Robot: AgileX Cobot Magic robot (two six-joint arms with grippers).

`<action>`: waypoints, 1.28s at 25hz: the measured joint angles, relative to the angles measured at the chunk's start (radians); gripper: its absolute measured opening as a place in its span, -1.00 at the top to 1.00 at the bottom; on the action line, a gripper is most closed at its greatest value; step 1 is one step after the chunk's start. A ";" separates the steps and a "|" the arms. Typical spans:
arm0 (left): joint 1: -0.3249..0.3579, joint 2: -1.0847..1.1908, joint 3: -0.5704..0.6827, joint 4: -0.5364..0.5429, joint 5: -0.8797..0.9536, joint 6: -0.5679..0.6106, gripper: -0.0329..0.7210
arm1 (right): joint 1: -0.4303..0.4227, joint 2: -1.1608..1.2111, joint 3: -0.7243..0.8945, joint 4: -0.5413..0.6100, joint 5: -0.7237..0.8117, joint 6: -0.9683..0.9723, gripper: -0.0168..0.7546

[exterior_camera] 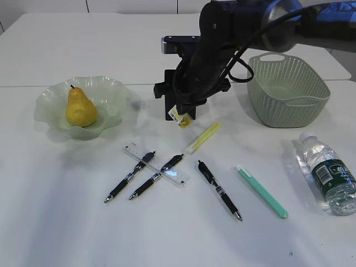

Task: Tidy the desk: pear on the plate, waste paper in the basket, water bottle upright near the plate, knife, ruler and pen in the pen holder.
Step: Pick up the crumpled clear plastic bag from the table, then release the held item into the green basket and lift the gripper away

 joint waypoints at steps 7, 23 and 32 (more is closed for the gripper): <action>0.000 0.000 0.000 0.000 0.000 0.000 -0.47 | -0.004 -0.074 0.000 -0.040 0.029 0.000 0.99; 0.000 0.000 0.000 0.000 0.000 0.000 -0.47 | -0.198 -0.139 0.000 -0.050 0.077 0.002 0.99; 0.000 0.000 0.000 0.000 0.002 0.000 -0.47 | -0.357 -0.139 0.000 -0.058 0.070 0.002 0.99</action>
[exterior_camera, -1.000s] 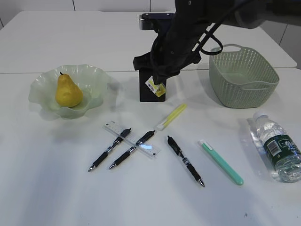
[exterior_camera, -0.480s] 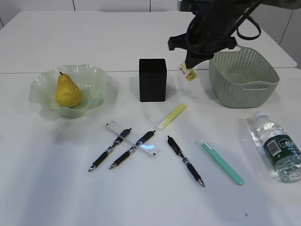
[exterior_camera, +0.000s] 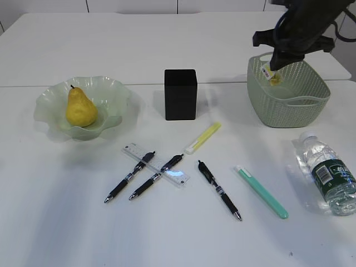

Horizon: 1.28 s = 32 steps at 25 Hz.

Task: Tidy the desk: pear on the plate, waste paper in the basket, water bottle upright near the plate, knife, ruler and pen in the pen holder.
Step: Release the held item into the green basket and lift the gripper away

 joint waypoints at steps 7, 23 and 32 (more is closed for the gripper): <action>0.000 0.000 0.000 0.000 0.000 0.000 -0.47 | -0.101 0.000 0.000 -0.002 -0.018 0.000 0.99; 0.000 0.000 0.000 -0.005 0.000 0.000 -0.47 | -0.112 0.072 0.000 -0.003 -0.047 0.017 0.59; 0.000 0.000 0.000 -0.029 0.000 0.000 -0.47 | -0.112 0.084 0.000 0.004 -0.043 0.020 0.12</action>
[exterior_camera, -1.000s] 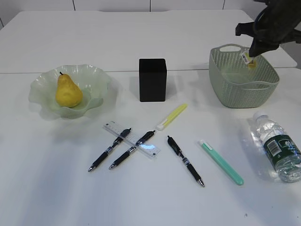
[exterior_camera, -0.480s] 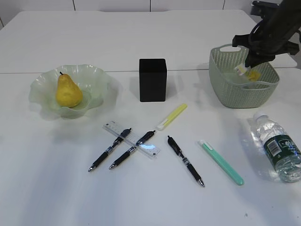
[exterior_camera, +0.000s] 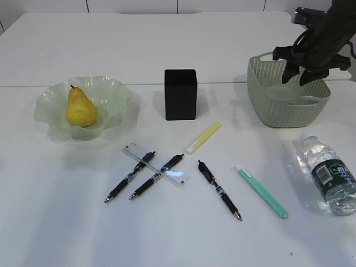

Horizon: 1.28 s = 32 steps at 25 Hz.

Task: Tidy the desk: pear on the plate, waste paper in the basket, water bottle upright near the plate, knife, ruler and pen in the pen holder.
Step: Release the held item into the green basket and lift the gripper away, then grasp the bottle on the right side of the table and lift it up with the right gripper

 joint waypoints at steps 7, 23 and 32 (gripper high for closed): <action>0.000 0.000 0.000 -0.004 -0.005 0.000 -0.47 | 0.000 -0.039 0.000 0.030 0.104 0.001 0.11; 0.000 0.000 0.000 -0.004 -0.016 0.000 -0.47 | 0.005 -0.357 0.133 -0.030 0.327 -0.070 0.10; 0.000 0.000 0.000 -0.004 -0.016 0.000 -0.47 | 0.005 -0.557 0.500 -0.104 0.265 -0.091 0.10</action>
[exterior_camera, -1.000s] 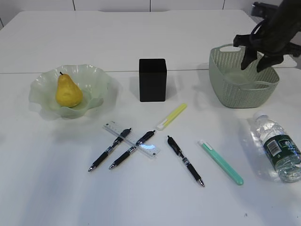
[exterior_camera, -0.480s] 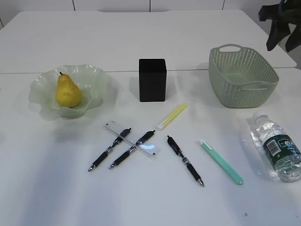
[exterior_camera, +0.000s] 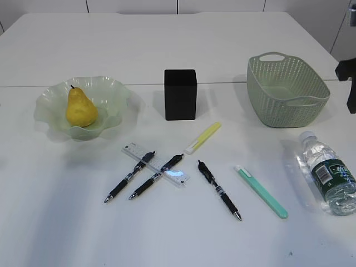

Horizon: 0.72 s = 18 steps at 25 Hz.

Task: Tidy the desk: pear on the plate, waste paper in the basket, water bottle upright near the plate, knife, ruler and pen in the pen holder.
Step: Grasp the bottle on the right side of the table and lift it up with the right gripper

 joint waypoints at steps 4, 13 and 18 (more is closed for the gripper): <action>0.000 0.000 0.000 0.000 0.000 0.000 -0.47 | 0.000 0.029 0.044 -0.030 -0.048 -0.002 0.09; 0.000 0.000 0.000 0.000 -0.009 0.000 -0.47 | 0.000 0.176 0.045 -0.027 -0.131 -0.002 -0.38; 0.000 0.000 0.000 0.000 -0.019 0.000 -0.47 | 0.000 0.245 0.045 0.006 -0.183 -0.004 -0.58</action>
